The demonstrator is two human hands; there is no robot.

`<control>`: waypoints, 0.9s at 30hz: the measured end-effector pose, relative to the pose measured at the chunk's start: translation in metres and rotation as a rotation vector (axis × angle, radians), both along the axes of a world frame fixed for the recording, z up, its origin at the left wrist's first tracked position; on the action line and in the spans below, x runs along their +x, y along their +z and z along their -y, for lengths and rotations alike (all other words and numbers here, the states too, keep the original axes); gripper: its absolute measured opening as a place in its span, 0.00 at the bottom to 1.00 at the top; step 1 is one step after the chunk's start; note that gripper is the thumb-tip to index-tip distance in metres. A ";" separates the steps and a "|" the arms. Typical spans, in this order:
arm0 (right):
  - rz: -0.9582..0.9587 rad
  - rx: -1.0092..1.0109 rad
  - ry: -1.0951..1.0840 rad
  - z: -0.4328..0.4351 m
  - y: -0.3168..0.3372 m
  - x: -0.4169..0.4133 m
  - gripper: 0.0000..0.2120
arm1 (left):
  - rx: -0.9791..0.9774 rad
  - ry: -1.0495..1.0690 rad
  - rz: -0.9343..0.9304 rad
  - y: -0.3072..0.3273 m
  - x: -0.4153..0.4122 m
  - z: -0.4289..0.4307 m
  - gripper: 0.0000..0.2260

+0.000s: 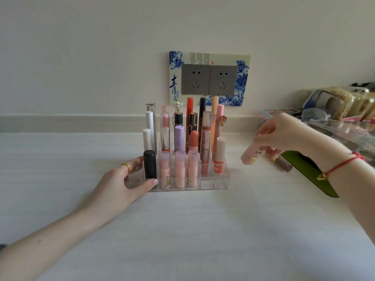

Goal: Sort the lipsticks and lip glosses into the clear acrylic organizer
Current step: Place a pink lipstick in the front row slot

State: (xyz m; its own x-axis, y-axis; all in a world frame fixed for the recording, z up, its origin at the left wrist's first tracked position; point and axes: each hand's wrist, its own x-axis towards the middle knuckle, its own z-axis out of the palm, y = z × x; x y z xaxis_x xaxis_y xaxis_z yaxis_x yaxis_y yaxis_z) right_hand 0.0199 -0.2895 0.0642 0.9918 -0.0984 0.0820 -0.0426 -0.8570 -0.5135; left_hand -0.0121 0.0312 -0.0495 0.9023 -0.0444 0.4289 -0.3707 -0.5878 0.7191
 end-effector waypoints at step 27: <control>0.410 -0.038 0.371 -0.073 -0.010 -0.032 0.20 | -0.003 -0.027 0.006 0.003 -0.001 0.003 0.36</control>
